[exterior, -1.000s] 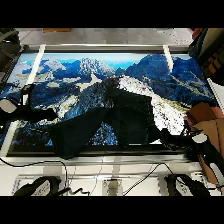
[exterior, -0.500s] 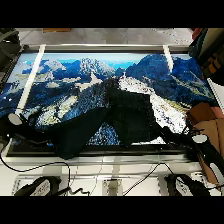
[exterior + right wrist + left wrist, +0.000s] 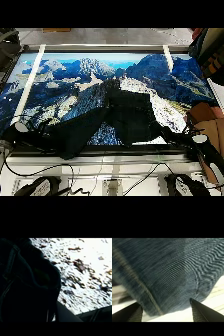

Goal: Fold the clothes and pants, and hang the long-sleeved shirts on hangers.

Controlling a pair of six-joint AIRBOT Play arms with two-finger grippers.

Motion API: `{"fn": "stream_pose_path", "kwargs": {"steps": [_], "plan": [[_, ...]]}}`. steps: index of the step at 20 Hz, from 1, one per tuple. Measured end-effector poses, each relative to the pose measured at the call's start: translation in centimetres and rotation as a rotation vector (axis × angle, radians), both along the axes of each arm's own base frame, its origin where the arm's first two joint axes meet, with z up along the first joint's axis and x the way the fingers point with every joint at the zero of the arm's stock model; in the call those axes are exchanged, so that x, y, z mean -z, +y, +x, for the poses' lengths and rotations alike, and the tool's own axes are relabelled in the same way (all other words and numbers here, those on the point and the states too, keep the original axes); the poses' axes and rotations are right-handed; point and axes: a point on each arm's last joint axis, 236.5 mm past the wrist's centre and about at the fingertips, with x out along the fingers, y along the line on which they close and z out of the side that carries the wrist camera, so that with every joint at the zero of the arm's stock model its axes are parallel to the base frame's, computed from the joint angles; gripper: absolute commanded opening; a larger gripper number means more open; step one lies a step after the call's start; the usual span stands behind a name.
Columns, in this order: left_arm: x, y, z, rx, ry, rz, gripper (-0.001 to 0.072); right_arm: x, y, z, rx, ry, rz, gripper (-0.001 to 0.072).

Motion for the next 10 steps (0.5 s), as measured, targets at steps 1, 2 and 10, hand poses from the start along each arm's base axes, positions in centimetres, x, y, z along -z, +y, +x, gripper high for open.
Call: {"fn": "stream_pose_path", "kwargs": {"steps": [1, 2, 10], "plan": [[0.1, -0.5, 0.1, 0.008, -0.017, -0.02, 0.057, 0.0, 0.0, 0.0, 0.0, 0.0, 0.0, 0.0038], [0.0, -0.9, 0.2, 0.018, -0.031, -0.043, 0.0541, 0.0, 0.0, 0.0, 0.0, -0.001, -0.001, 0.0038], [-1.9, -3.9, -2.0, 0.124, 0.009, -0.208, 0.0333, 0.0, 0.0, 0.0, 0.0, -0.001, -0.001, 0.0038]]}}
